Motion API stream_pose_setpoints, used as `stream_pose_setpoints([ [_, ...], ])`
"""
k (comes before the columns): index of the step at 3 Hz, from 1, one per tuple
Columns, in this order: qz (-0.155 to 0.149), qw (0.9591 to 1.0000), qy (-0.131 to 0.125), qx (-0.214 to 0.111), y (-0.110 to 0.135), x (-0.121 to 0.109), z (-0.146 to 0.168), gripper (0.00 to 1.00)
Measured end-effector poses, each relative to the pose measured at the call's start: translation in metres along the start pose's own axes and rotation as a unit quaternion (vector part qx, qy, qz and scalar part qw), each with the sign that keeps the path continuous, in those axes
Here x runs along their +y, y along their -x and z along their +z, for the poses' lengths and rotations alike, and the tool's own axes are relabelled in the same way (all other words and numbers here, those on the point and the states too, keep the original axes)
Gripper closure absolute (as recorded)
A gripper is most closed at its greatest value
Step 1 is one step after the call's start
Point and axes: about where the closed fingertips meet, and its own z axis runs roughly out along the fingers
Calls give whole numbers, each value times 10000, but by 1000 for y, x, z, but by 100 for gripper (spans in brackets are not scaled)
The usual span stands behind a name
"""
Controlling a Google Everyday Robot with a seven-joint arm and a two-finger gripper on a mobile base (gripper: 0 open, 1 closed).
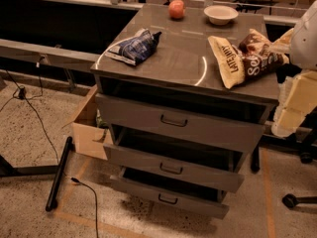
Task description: Open middle drawer
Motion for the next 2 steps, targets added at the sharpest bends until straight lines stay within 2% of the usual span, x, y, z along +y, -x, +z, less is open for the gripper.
stream_pose_setpoints([
  [1, -6, 10000, -29, -44, 2, 0, -2, 0],
  [2, 18, 9999, -90, -138, 8, 2, 15, 0],
])
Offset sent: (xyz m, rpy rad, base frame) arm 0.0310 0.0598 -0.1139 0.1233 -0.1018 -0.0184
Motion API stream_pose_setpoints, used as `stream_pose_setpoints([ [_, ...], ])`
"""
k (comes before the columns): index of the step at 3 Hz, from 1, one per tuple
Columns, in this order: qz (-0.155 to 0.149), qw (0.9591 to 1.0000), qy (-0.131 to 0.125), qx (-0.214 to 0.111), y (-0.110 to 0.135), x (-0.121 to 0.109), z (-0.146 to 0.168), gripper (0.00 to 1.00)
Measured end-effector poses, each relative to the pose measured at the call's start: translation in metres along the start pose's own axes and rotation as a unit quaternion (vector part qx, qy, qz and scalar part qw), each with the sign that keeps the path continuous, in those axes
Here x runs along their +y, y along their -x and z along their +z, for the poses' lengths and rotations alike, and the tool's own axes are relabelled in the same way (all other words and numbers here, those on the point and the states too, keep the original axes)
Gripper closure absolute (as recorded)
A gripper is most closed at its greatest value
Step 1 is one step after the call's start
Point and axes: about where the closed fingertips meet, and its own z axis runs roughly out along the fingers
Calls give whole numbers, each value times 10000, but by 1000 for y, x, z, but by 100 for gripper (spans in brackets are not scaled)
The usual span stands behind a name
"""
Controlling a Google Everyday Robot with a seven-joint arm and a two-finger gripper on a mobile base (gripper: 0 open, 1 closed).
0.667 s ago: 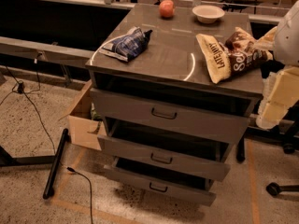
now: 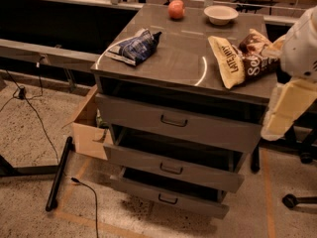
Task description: Open middle drawer
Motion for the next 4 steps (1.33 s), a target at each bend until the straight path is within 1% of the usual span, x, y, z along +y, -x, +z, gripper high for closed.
stream_pose_setpoints([
  [1, -94, 9996, 76, -252, 15, 22, 54, 0],
  [2, -163, 9970, 377, -650, 26, 52, 134, 0],
  [3, -187, 9929, 620, -1002, 35, 83, 199, 0],
  [4, -150, 9897, 963, -1049, 41, 111, 279, 0],
])
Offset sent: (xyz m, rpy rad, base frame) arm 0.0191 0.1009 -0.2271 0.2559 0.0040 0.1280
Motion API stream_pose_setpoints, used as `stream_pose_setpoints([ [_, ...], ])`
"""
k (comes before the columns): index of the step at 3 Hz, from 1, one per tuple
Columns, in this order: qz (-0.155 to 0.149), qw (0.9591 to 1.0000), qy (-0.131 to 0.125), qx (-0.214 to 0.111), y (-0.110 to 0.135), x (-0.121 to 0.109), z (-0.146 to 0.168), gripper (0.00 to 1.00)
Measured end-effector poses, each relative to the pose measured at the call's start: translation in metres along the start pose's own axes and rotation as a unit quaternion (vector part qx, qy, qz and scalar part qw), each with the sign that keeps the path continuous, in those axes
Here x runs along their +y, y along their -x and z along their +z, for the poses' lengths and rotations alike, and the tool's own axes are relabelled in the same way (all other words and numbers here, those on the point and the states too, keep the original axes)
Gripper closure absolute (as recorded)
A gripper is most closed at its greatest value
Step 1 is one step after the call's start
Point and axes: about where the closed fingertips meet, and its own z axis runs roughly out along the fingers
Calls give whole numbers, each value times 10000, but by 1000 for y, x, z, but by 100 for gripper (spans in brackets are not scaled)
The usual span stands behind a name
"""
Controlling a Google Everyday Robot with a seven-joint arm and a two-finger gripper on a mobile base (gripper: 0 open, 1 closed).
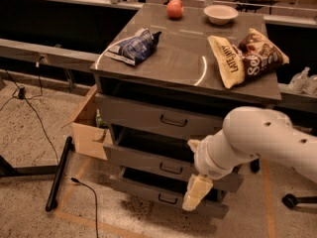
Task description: Open middle drawer
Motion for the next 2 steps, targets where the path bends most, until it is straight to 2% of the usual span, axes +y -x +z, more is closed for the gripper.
stream_pose_setpoints([
  [1, 41, 10000, -17, -28, -1, -1, 6, 0],
  [2, 211, 9997, 78, 42, -27, 1, 38, 0],
])
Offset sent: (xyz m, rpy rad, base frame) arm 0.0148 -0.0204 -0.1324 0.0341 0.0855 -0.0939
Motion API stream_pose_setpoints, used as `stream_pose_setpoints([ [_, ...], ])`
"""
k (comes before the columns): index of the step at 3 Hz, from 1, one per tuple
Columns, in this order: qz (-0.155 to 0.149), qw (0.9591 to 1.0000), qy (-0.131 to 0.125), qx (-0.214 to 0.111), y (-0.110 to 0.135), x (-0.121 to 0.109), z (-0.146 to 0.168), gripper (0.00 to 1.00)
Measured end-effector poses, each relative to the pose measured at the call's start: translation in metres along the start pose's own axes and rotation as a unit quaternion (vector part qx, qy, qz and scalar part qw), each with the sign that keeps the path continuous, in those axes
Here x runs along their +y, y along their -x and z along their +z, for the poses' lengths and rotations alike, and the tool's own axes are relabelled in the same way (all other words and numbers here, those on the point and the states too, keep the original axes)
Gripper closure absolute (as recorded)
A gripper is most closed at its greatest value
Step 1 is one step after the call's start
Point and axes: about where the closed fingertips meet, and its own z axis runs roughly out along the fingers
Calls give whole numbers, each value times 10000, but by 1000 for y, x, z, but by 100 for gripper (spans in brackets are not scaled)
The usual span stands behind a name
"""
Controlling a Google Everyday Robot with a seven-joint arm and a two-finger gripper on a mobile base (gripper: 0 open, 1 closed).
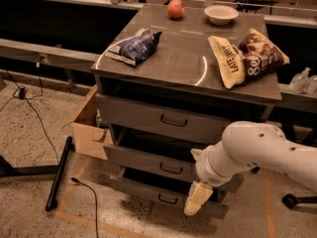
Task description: Open middle drawer
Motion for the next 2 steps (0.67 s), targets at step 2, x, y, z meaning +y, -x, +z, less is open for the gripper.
stream_pose_setpoints([
  [2, 125, 9999, 85, 15, -60, -31, 83, 0],
])
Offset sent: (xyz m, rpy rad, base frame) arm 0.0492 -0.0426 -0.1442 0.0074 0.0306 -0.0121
